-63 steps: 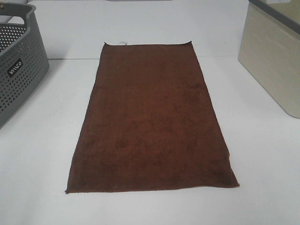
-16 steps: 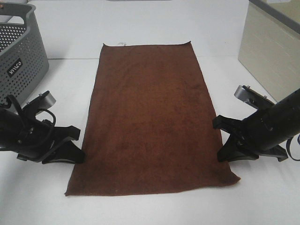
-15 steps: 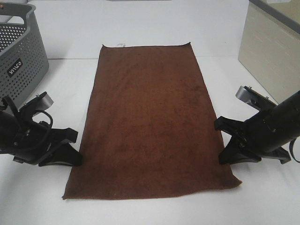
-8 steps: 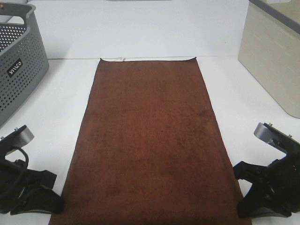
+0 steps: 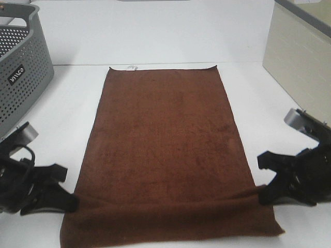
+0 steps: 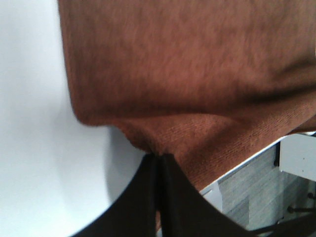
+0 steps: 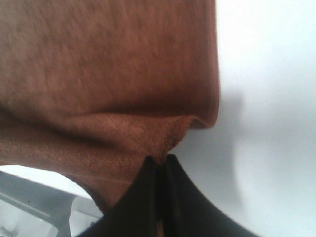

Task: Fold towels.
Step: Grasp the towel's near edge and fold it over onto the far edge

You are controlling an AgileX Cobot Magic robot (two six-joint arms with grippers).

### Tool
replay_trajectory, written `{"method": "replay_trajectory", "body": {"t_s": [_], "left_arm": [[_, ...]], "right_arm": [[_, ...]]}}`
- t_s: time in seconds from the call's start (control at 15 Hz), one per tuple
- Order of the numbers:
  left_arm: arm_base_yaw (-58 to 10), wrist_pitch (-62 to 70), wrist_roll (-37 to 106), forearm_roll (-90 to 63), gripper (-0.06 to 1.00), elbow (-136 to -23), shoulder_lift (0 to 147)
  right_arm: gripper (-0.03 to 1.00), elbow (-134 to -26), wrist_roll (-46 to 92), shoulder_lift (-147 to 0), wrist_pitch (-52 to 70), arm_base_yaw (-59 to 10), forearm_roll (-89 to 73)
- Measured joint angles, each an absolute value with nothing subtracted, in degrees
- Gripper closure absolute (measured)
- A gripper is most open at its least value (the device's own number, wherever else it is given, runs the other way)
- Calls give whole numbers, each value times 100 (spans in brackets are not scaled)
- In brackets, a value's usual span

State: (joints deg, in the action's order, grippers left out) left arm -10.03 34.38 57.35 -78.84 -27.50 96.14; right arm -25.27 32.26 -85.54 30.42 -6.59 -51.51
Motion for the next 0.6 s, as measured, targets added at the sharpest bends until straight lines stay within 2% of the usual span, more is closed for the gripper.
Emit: {"method": "replay_trajectory", "body": {"t_s": [0.13,0.6], "left_arm": [[-1003,3461,5271,-7723,94,-3478,9712],[-985,3615,2567,-5569,94,-6755,11041]], "right_arm": [[97,-3151,3168,-8675,3060,-659,-5151],[97,-6761,1851,-10640,3953,-659,-3959]]}}
